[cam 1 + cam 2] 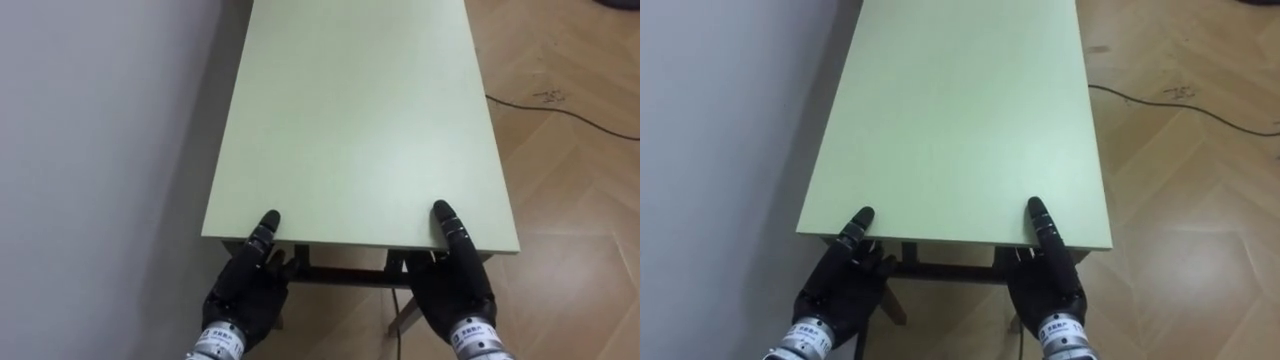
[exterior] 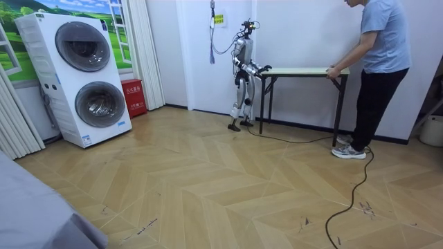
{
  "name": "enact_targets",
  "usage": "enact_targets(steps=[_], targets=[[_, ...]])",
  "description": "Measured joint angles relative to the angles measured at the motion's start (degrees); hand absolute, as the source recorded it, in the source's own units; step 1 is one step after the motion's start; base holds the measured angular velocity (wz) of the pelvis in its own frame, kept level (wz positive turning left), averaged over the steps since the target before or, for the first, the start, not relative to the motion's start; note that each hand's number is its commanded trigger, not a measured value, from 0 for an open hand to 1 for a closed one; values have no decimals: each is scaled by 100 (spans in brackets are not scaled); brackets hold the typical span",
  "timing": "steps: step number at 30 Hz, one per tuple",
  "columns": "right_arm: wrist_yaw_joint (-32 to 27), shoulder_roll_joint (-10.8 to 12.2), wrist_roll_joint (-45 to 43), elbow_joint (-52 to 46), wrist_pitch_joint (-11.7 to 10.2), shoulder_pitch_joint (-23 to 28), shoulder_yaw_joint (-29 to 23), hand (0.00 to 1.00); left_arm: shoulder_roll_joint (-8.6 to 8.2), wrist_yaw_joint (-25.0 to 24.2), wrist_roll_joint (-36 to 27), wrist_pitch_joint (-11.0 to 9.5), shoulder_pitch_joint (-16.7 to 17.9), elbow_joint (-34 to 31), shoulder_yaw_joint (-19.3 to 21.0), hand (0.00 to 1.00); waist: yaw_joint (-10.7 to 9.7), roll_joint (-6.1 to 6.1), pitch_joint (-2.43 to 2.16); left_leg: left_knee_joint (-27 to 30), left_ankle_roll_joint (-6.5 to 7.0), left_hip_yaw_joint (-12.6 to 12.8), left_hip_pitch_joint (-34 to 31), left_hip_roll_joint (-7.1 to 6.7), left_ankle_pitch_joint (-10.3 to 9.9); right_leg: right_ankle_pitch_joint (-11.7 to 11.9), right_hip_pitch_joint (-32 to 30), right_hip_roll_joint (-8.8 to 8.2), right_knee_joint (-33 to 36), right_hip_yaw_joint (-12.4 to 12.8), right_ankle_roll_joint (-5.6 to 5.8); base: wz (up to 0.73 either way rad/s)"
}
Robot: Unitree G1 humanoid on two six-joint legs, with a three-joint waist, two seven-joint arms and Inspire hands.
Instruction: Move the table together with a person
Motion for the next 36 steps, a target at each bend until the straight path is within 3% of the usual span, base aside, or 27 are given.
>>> enact_targets(steps=[6, 10, 21, 23, 24, 25, 26, 28, 29, 30, 32, 35, 36], targets=[[-6, -4, 1, 0, 1, 0, -2, 100, -16, 43, -5, 0, 0, 0, -23, 100, -1, 83, 2, -37, 8, 41, 2, 0, -5, 0, -12, -3, -1, 24, 0, 1], [-58, -5, -2, 0, 3, 0, -3, 100, -42, 113, -6, 5, 0, 0, -39, 100, -6, 87, -1, -111, 8, 77, 59, -6, -5, -1, -4, -2, -5, 147, 1, -1], [-91, -6, -37, 65, 6, 9, 25, 100, -70, 183, -4, 22, 45, 56, -40, 100, -57, 78, 2, -381, 6, 79, 295, -15, -4, 0, 13, -10, 10, 176, 1, -2], [5, -5, -59, 219, 15, 10, -2, 100, -74, 179, -5, 22, 84, 110, -40, 100, -50, 79, 4, -447, 2, -14, 417, 24, 2, -20, -37, 3, 256, 172, 32, -11], [60, 61, -109, 344, 49, 13, -13, 100, -56, 168, -4, 17, 137, 150, -39, 100, -9, 80, 5, -444, -5, -257, 490, 67, 2, -83, -147, 57, 227, 393, 119, -35], [81, 119, -213, 404, 103, -19, -17, 100, -34, 131, -5, 9, 202, 156, -15, 100, 55, 76, 9, -433, -63, -475, 498, 69, -4, 117, -341, 120, -232, 605, -29, -28], [104, 123, -273, 438, 111, -7, -21, 100, -50, 93, -6, 5, 208, 234, -4, 100, 20, 141, 14, -433, -108, -549, 526, 90, -16, 281, -347, 147, -193, 563, -116, -8], [240, 178, -334, 591, 99, 20, 27, 100, -80, -178, 40, -1, 251, 476, 98, 100, -70, 140, 18, -621, -148, -231, 687, 141, 0, 328, -147, 142, -195, 341, -116, 26], [289, 245, -323, 675, 102, 20, 20, 100, -82, -250, 128, -1, 242, 532, 135, 100, -109, 96, 18, -695, -147, 1, 747, 182, 1, 328, -94, 164, -195, 327, -116, 27], [311, 283, -322, 713, 110, 22, 12, 100, -86, -269, 163, -2, 233, 554, 158, 100, -119, 61, 18, -714, -148, 75, 759, 194, 2, 327, -83, 169, -196, 332, -116, 22], [404, 401, -326, 843, 133, 19, -23, 100, -94, -374, 233, -2, 214, 653, 198, 100, -99, -29, 5, -715, -146, 89, 766, 183, 2, 327, -68, 203, -204, 337, -116, 6], [515, 428, -328, 1024, 151, 18, -48, 100, -112, -681, 349, -4, 139, 1003, 207, 100, -100, -39, -1, -722, -98, 83, 850, 156, -30, 341, 16, 195, -201, 345, -99, 0], [581, 429, -325, 1119, 214, 2, -91, 100, -123, -802, 359, -22, 113, 1145, 210, 95, -98, -39, -1, -733, -86, 83, 900, 155, -38, 355, 57, 196, -203, 343, -84, 0]])
